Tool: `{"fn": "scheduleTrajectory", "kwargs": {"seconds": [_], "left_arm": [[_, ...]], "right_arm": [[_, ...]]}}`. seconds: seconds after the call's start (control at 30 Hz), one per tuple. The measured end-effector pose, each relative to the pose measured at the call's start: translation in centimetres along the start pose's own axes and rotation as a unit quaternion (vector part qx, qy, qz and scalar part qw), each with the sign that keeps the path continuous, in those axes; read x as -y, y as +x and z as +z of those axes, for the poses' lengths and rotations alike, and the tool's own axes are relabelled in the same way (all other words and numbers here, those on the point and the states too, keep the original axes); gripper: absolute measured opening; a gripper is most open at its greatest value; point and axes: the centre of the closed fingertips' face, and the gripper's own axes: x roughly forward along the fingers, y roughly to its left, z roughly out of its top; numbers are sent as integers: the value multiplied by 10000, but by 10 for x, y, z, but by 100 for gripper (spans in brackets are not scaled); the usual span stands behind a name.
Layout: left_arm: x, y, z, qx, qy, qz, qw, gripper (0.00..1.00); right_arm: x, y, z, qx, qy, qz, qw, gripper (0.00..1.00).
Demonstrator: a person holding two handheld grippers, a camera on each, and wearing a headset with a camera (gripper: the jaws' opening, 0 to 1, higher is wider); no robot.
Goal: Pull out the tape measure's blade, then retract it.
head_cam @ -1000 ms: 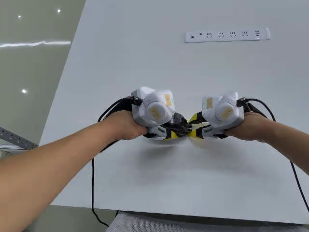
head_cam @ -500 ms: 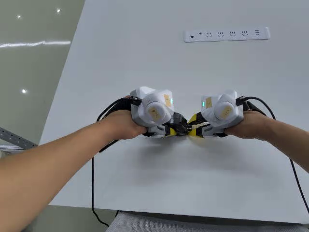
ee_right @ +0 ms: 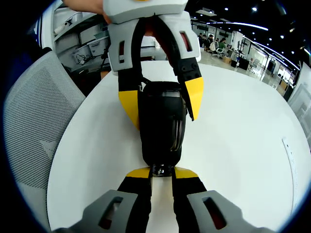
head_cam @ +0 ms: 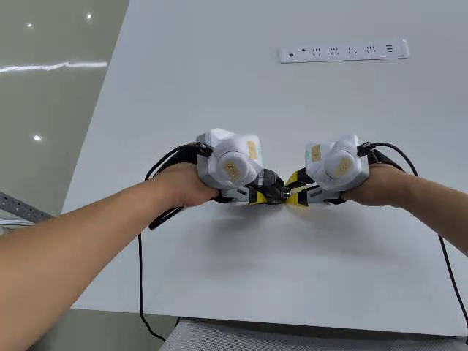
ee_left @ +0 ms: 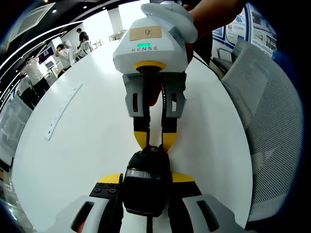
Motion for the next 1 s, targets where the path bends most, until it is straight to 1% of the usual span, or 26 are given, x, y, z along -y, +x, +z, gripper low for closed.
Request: {"fn": "scheduleTrajectory", "kwargs": {"seconds": [0.13,0.5,1.0], "left_arm": [[0,0,-1,-4,-15,-15,10000,31],[0,0,-1,-57,-2,-38,10000,30],[-1,0,-1,-58,-2,-40,10000,30]], "right_arm": [[1,-1,0,16,-61,-10,10000,12],[3,-4,-4,6,-45,-28,10000,11],[0,-21,-19,-64,33,-45,10000,11]]}}
